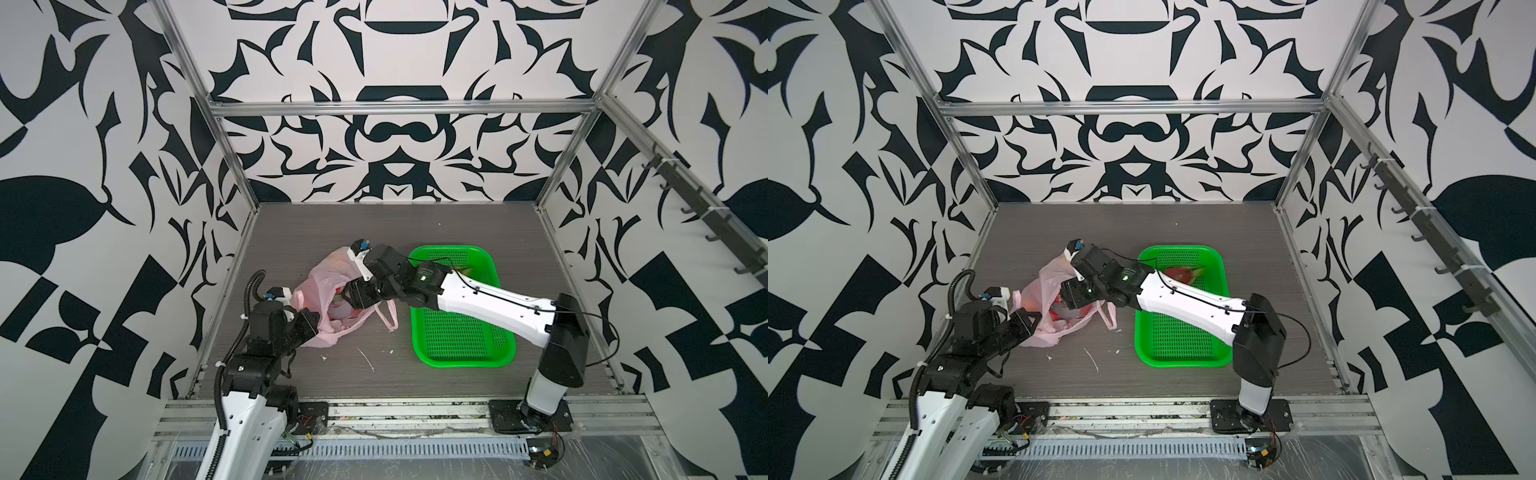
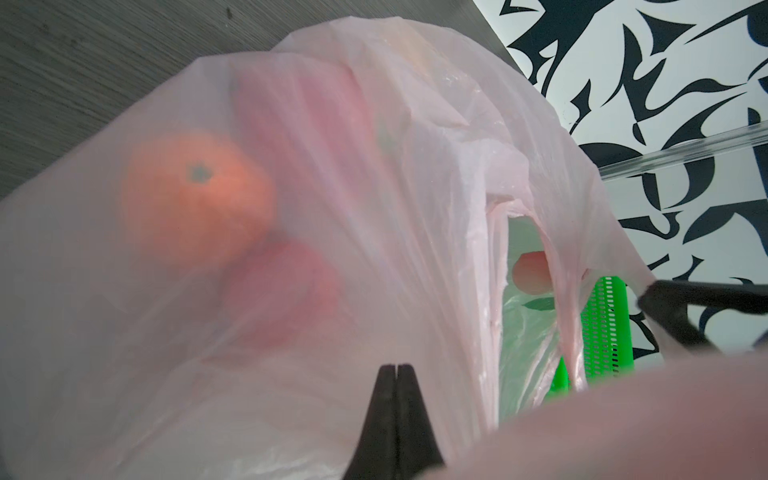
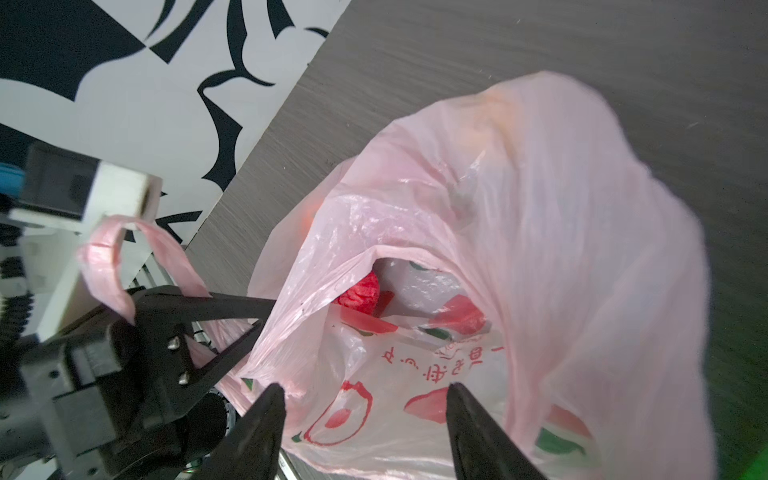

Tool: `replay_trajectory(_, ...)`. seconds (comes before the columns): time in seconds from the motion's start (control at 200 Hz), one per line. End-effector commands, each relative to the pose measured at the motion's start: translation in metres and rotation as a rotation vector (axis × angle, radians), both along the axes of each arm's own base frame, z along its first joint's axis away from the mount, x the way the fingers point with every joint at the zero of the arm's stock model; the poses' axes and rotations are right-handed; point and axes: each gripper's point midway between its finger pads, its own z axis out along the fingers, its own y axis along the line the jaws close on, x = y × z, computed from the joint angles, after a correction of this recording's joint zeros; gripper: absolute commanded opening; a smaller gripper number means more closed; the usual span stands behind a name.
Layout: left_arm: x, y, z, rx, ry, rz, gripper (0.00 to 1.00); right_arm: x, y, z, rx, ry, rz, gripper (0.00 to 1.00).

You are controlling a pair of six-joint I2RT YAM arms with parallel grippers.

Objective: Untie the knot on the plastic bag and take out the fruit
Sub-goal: 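Open the right gripper, release the dragon fruit, and swing toward the bag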

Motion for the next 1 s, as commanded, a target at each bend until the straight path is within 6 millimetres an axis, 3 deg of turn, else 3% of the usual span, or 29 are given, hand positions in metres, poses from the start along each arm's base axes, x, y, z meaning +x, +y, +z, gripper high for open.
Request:
replay_trajectory(0.0,-0.006,0.005,-0.012,0.009,0.044,0.032,0.0,-0.01,0.015,-0.005,0.003,0.011,0.082,0.59)
replay_trajectory(0.37,-0.008,0.009,-0.031,0.006,0.075,0.066,0.0,-0.024,0.029,-0.085,-0.13,0.114,0.15,0.42)
replay_trajectory(0.68,-0.012,0.014,-0.049,0.021,0.103,0.093,0.0,-0.039,0.023,-0.129,-0.196,0.161,0.166,0.4)
replay_trajectory(0.995,-0.008,0.018,-0.052,0.035,0.099,0.117,0.0,-0.05,0.02,-0.15,-0.247,0.155,0.162,0.39)
